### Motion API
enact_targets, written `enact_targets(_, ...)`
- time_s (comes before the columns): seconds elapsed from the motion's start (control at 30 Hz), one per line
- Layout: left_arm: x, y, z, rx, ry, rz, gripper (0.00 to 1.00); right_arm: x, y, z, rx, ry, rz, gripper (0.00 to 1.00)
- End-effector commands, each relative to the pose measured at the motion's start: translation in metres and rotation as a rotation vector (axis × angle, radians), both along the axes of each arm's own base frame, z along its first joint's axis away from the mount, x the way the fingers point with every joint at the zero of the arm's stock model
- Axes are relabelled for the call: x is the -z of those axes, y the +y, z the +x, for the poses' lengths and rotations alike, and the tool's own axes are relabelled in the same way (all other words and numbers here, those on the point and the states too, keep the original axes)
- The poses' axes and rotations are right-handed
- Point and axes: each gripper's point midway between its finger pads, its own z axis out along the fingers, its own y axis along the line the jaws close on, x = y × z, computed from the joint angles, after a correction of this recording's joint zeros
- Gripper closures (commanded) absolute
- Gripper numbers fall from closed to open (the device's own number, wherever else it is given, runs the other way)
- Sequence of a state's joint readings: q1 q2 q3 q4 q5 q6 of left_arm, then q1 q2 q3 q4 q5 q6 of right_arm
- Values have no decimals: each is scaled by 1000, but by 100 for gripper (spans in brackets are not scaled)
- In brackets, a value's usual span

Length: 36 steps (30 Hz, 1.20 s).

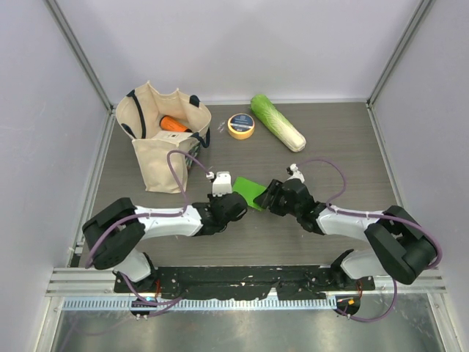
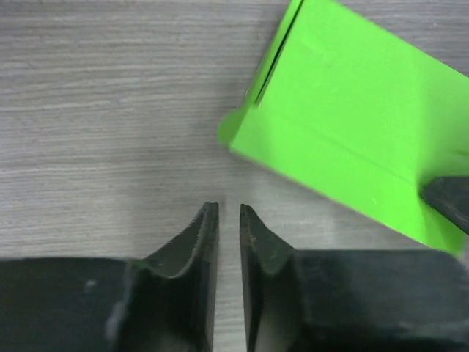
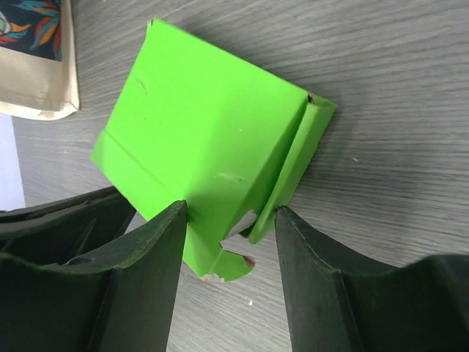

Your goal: Fold the paper box

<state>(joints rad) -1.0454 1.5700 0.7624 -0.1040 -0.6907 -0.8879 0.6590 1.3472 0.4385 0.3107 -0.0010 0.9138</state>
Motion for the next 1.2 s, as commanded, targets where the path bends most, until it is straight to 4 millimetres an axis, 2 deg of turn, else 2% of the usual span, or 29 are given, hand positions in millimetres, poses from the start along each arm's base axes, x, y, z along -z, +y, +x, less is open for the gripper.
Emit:
enact_targets(0.0,-18,-6,-13,80,11,-75,68,6,-5,6,12,-57,-22,44)
enact_targets(0.07,-25,-7,-24,131,39,-101,60,8,-6,7,9,-64,-37,44)
enact_targets(0.1,-24,-3,-30,156,59,-95,52,8,-6,7,8,-68,-40,44)
enact_targets(0.17,-25,-9,-47,263,103,-116,47,8,-8,7,2,-75,-52,44)
enact_targets(0.27,-41,-15,-62,388,137,-153,41,6,-10,7,-8,-88,-78,44)
enact_targets(0.33,-50,-17,-56,400,204,-170,36,3,-11,8,-27,-105,-100,43)
enact_targets(0.37,-53,-28,-62,459,267,-217,34,5,-12,6,-39,-101,-115,42)
enact_targets(0.4,-58,-29,-44,426,284,-239,33,6,-13,6,-51,-108,-130,42)
enact_targets(0.43,-61,-30,-37,414,292,-252,32,4,-12,6,-55,-120,-124,42)
enact_targets(0.47,-72,-36,-23,412,259,-274,31,2,-12,7,-61,-130,-126,42)
enact_targets(0.5,-65,-32,-10,379,268,-265,32,3,-13,6,-70,-138,-133,42)
enact_targets(0.57,-71,-34,12,350,244,-275,34,0,-12,6,-80,-151,-135,42)
enact_targets(0.6,-69,-26,26,309,238,-277,36,-1,-12,7,-80,-157,-138,42)
enact_targets(0.63,-57,-24,34,289,254,-263,36,-1,-13,8,-84,-167,-145,42)
enact_targets(0.67,-57,-24,43,278,244,-266,37,-1,-14,8,-84,-170,-150,42)
enact_targets(0.7,-50,-16,52,248,263,-262,40,0,-15,9,-85,-177,-160,41)
enact_targets(0.8,-25,-16,58,253,303,-269,49,5,-19,9,-99,-174,-182,43)
enact_targets(0.83,-18,-16,57,257,318,-272,55,5,-19,9,-100,-181,-176,43)
enact_targets(0.87,-4,-17,57,256,345,-269,67,9,-21,8,-102,-177,-178,44)
enact_targets(0.9,2,-17,55,256,363,-269,70,11,-22,7,-102,-174,-176,44)
enact_targets(0.97,15,-19,48,267,384,-292,71,17,-23,6,-106,-162,-174,49)
enact_targets(1.03,16,-22,47,268,372,-330,69,26,-24,4,-111,-142,-190,56)
enact_targets(1.1,21,-17,40,265,377,-330,68,31,-27,4,-110,-131,-205,63)
enact_targets(1.17,23,-10,39,248,373,-301,69,34,-27,4,-117,-125,-218,64)
